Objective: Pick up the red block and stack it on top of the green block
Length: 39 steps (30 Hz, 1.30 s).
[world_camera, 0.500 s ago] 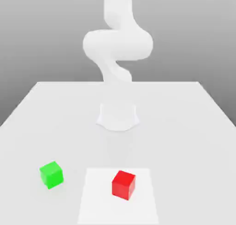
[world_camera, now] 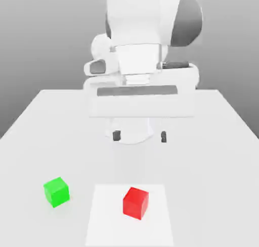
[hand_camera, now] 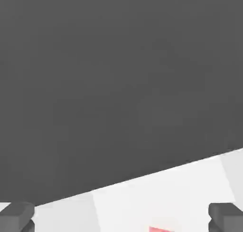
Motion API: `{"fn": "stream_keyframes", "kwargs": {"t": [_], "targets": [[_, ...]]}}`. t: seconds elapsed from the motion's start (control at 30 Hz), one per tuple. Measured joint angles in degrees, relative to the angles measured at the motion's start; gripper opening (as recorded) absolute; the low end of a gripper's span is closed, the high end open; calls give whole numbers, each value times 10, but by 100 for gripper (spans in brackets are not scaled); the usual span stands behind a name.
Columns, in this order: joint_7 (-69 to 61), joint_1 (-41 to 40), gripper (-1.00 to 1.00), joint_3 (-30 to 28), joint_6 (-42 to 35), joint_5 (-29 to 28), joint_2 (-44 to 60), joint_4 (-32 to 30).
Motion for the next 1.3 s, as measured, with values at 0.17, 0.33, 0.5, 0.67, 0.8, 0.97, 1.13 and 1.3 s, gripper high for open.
{"fn": "stream_keyframes", "kwargs": {"t": [0.17, 0.33, 0.5, 0.67, 0.8, 0.97, 1.13, 1.3], "targets": [[88, -2, 0, 1, 61, -47, 102, -51], [112, 7, 0, -12, 145, -69, 205, -45], [115, 9, -100, -15, 174, -73, 239, -40], [116, 7, -100, -13, 163, -74, 224, -43], [107, 6, -100, -9, 97, -62, 148, -54], [63, -88, -100, -56, 40, -62, 84, -59], [3, -201, -100, -122, 7, -68, 52, -59], [-32, -210, -100, -113, 77, -32, 126, -55]]}}
